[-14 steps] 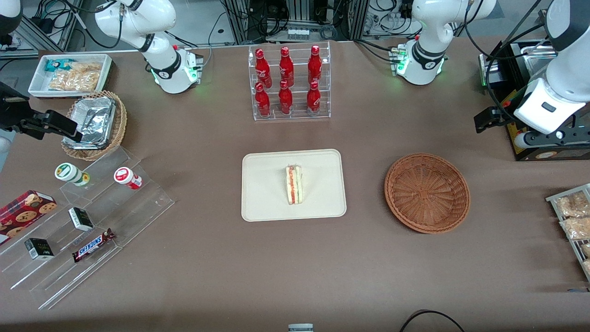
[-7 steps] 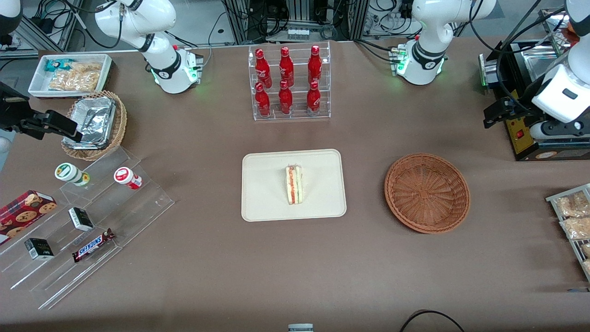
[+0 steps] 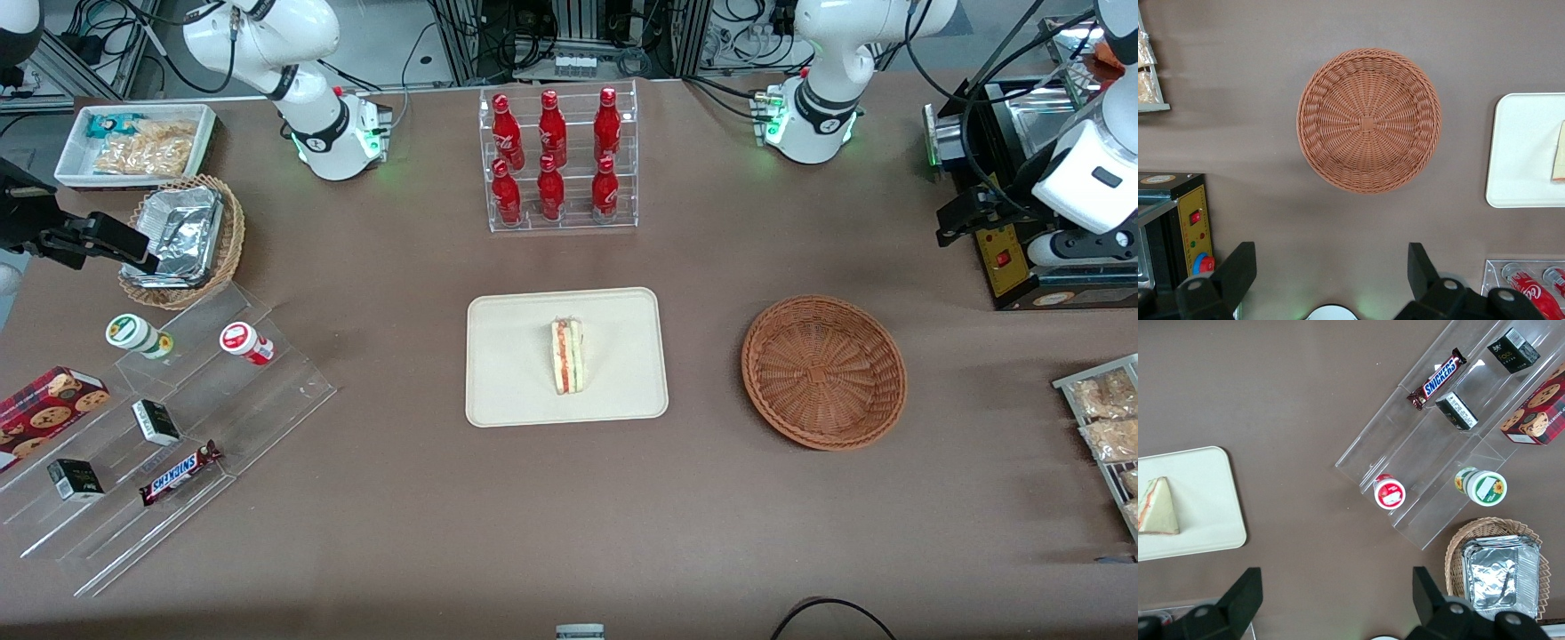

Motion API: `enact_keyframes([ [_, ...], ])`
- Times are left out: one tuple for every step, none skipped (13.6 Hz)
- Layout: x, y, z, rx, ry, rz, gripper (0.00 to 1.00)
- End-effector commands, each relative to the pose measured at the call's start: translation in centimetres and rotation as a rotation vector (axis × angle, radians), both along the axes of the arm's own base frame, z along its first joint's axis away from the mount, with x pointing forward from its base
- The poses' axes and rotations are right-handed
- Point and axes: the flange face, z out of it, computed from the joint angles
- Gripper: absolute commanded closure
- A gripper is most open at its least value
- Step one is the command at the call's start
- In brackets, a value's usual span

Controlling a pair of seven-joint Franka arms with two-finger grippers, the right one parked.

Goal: Place sandwich from basket to tray

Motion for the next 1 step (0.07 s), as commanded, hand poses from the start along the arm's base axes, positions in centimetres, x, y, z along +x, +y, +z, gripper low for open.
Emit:
enact_keyframes([
  [0.13, 0.26, 0.31, 0.01, -0.005, 0.007, 0.0],
])
